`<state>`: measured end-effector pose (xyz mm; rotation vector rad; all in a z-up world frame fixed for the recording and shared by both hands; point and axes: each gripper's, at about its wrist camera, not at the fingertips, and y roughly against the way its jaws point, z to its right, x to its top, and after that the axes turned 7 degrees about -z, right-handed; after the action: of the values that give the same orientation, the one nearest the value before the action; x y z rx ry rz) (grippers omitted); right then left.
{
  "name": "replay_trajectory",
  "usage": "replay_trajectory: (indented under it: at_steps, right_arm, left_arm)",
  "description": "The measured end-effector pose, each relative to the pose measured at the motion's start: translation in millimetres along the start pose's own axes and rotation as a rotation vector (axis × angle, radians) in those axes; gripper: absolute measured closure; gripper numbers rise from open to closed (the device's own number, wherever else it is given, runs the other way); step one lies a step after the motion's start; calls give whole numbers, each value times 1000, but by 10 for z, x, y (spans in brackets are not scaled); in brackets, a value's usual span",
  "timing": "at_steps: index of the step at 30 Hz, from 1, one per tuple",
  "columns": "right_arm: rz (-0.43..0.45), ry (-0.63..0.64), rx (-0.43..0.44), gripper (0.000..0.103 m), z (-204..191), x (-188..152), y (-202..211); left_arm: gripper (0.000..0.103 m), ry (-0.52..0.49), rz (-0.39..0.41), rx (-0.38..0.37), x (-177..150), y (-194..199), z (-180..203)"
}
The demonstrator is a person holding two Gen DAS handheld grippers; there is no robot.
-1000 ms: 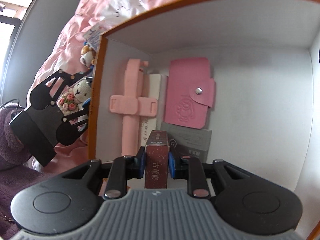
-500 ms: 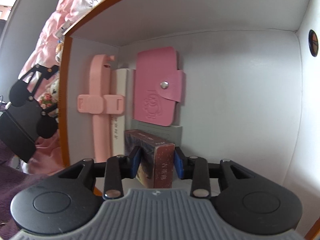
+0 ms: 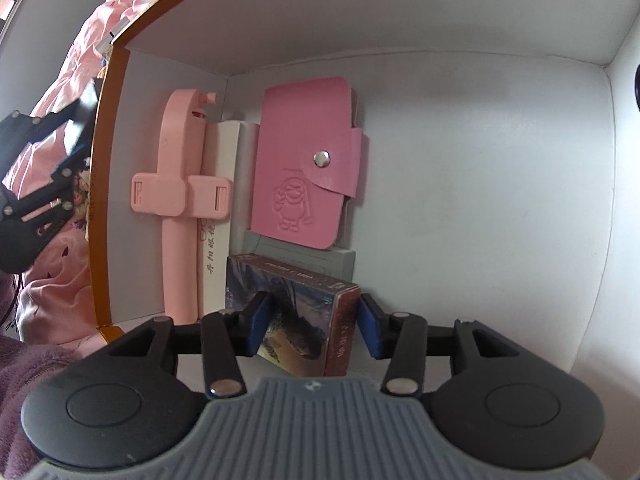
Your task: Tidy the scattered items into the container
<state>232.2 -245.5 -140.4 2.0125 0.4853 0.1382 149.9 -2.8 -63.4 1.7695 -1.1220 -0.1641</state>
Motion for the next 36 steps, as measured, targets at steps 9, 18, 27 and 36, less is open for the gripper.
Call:
replay_trajectory:
  at_steps: [9,18,27,36]
  right_arm:
    - [67,-57,50,64,54,-76,177]
    - [131,-39,139,78,-23,-293,425]
    - [111,56,166,78,-267,-269,545]
    - [66,24,180,78,-38,-109,370]
  left_arm:
    - [59,126,11,-21,-51,162,-143]
    - [59,200,22,-35,-64,280,-187]
    - [59,232,28,-39,-64,361,-184]
    - [59,267,45,-86,-6,455,-173]
